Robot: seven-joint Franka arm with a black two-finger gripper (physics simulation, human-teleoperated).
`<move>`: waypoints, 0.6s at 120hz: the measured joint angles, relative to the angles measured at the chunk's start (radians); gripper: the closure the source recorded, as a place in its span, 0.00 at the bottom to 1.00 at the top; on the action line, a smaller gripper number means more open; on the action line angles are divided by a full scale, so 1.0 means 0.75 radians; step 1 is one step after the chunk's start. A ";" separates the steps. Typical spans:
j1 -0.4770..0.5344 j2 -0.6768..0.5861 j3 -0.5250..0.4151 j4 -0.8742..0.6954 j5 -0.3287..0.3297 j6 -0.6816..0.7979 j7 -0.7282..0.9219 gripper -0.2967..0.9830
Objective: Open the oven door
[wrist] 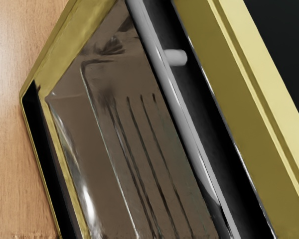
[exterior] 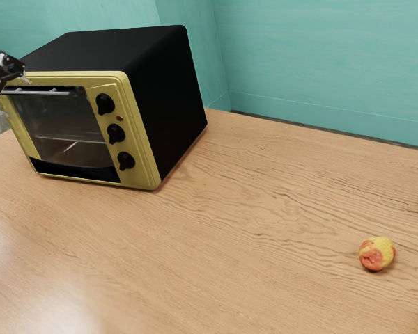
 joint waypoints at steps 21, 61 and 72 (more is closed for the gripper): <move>-0.005 0.012 0.003 0.006 -0.002 0.014 0.010 0.23; 0.012 0.056 0.023 -0.017 -0.242 0.052 0.015 0.23; 0.011 0.080 0.030 -0.002 -0.226 0.069 0.020 0.23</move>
